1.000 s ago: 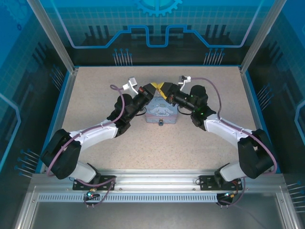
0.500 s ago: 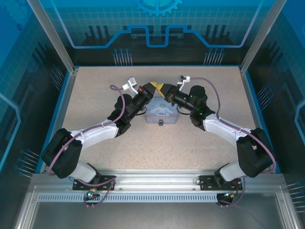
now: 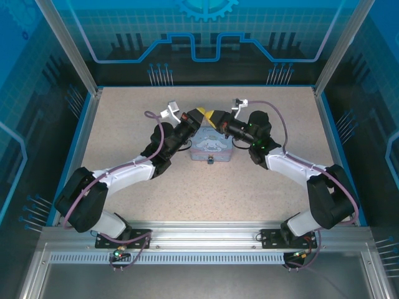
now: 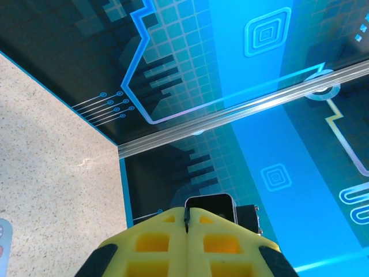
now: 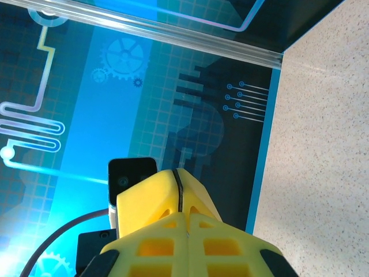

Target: Unlock a padlock with a key

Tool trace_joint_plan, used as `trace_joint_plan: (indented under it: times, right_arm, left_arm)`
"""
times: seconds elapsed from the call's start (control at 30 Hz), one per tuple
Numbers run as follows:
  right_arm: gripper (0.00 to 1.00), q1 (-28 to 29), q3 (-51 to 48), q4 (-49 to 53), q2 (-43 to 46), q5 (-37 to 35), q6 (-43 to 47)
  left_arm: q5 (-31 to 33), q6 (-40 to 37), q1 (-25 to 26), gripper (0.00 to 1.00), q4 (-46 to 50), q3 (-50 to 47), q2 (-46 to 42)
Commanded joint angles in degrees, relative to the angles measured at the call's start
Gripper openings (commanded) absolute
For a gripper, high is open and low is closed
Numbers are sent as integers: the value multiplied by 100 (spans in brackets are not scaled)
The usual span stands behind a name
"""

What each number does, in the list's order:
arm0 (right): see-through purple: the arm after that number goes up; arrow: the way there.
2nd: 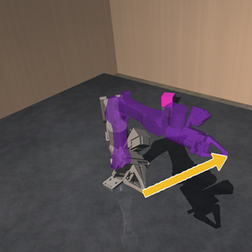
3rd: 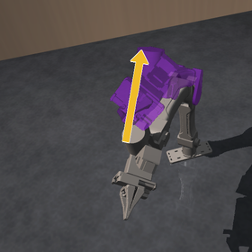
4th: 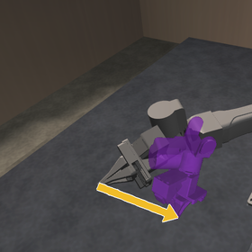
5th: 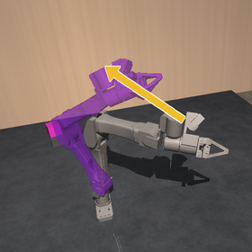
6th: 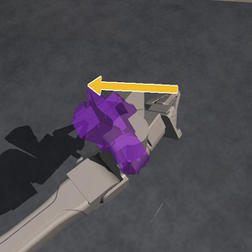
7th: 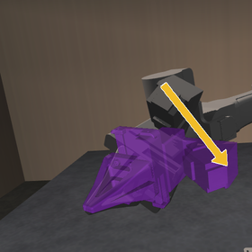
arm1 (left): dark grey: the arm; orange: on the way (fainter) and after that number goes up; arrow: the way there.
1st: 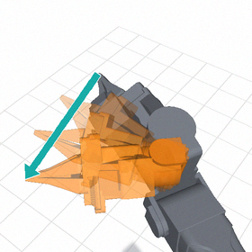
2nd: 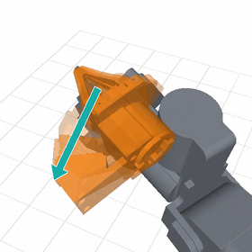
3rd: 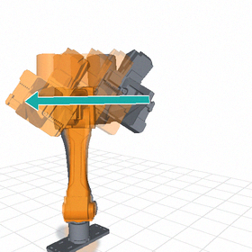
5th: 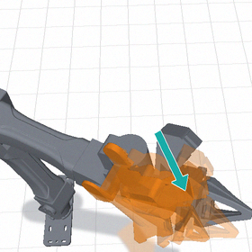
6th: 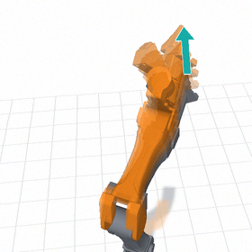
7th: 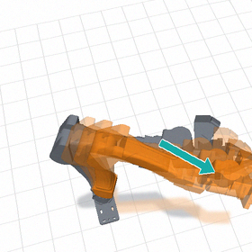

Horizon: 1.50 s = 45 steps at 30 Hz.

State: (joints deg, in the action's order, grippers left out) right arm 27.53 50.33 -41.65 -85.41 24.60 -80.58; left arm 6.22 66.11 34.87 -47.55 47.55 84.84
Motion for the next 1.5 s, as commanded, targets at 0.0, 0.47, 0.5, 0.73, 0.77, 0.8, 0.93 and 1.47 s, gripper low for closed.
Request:
trace_joint_plan:
  times: [0.0,0.47,0.5,0.73,0.77,0.8,0.93,1.47]
  right_arm:
    - [0,53,157,-259,-35,616,233]
    - [0,-19,39,-193,135,867,380]
    - [0,-28,39,-141,160,868,411]
    - [0,-308,-411,424,525,581,594]
    - [0,-377,-461,457,573,605,608]
    - [0,-448,-487,546,620,616,639]
    - [0,-683,-557,1160,867,545,967]
    - [0,-1080,241,2055,-4,772,1553]
  left_arm:
    - [-443,52,28,0,237,282,154]
    - [-648,122,10,0,445,489,308]
    - [-671,137,6,0,481,502,321]
    - [-917,0,-197,34,682,453,70]
    - [-959,-14,-286,40,755,379,-57]
    - [-1011,-50,-385,44,857,283,-194]
    - [-1329,-403,-763,53,1590,-63,-864]
    - [-2097,-2791,-859,63,3778,-1202,-1893]
